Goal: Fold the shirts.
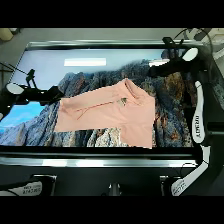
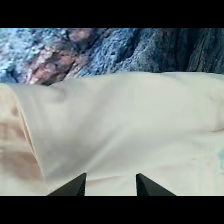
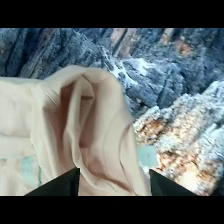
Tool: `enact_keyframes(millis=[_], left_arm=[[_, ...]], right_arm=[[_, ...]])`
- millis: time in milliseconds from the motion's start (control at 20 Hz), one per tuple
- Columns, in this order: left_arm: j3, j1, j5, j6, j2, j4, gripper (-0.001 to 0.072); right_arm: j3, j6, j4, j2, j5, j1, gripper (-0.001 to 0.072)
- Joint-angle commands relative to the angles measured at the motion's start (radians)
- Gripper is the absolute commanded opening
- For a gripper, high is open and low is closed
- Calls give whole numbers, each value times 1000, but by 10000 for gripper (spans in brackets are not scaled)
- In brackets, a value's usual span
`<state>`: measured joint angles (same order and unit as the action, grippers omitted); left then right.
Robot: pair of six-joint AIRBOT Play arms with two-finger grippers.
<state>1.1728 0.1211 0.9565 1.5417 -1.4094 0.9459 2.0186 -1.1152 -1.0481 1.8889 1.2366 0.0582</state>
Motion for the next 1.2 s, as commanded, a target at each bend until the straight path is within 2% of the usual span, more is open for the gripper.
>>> enact_keyframes(millis=[0,100,200,350,500,850,900,1050,1150], left_arm=[[89,171,345,0,-22,158,405],[53,240,462,-2,-22,254,402],[-38,263,481,-43,-22,263,413],[-185,248,419,-96,-23,257,413],[-262,219,328,-106,-24,243,412],[-273,125,219,-101,-45,236,386],[-273,113,202,-101,-45,222,350],[-273,87,180,-102,-45,207,38],[-273,90,179,-103,-42,207,28]], right_arm=[[0,127,-135,-59,283,113,427],[-28,129,-262,-66,451,161,425],[-95,122,-241,-70,483,191,407],[-174,134,-217,-71,500,188,407],[-186,135,-196,-72,496,187,407],[-186,145,-225,-74,495,187,407],[-186,145,-225,-76,492,187,407],[-187,145,-232,-77,493,187,407],[-209,145,-238,-82,494,187,407]])
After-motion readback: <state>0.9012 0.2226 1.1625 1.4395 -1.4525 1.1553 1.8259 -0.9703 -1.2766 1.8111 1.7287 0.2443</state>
